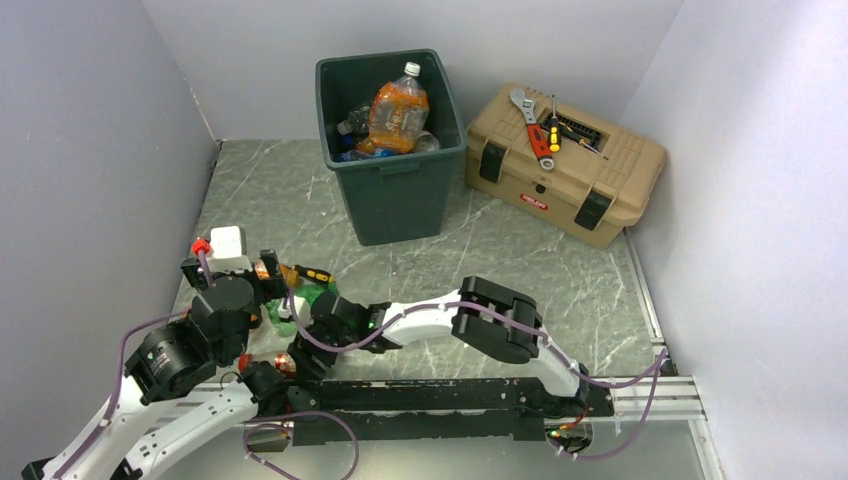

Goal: Put the plastic bottles in the bin
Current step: Pick up the plastic bottle from the corner of the board.

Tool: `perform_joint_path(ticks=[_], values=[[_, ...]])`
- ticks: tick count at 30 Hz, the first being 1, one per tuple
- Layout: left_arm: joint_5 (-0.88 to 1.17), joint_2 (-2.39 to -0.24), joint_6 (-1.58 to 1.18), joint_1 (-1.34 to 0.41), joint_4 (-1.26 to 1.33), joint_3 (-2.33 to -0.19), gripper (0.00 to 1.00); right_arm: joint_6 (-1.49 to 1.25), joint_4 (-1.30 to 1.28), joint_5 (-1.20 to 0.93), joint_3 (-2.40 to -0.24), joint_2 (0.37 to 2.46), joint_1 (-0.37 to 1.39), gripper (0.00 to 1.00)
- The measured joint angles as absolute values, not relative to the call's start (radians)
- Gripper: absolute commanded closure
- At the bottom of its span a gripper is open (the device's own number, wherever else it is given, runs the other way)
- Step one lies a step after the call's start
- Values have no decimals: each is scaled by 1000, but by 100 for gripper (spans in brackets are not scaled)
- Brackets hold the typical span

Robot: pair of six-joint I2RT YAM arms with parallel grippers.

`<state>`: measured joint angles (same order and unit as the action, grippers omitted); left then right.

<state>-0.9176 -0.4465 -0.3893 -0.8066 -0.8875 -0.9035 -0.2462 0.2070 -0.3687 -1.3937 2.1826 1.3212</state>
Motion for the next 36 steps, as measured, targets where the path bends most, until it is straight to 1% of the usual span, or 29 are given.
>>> perform_joint_path(ticks=[2,6,13,17,21,23,24,25,27,29,34,36], values=[[-913,-447,-390,-807,-884,-904,5,-246,240,-360,-1357,2167,1322,49],[-912,-447,-395,-807,-877,-903,5,-236,269,-327,-1243,2089,1331,57],[-912,-447,-407,-807,-876,-903,4,-217,274,-229,-1028,1886,1338,63],[-912,-439,-413,-807,-872,-902,3,-224,294,-107,-816,1668,1338,69],[-889,-400,-414,-806,-815,-878,2,-247,293,31,-627,1392,1337,75],[-844,-381,-414,-806,-761,-862,2,-258,294,94,-564,1239,1336,80],[-811,-377,-416,-806,-729,-855,1,-262,295,122,-545,1169,1336,87],[-781,-377,-418,-807,-699,-850,1,-265,302,141,-531,1114,1336,100],[-688,-379,-432,-806,-600,-834,1,-272,330,184,-503,990,1336,100],[-559,-387,-450,-806,-479,-812,1,-279,356,214,-492,909,1336,100],[-289,-445,-533,-806,-206,-753,1,-286,468,253,-461,835,1335,100],[-220,-481,-574,-806,-132,-744,1,-288,519,257,-435,826,1335,100]])
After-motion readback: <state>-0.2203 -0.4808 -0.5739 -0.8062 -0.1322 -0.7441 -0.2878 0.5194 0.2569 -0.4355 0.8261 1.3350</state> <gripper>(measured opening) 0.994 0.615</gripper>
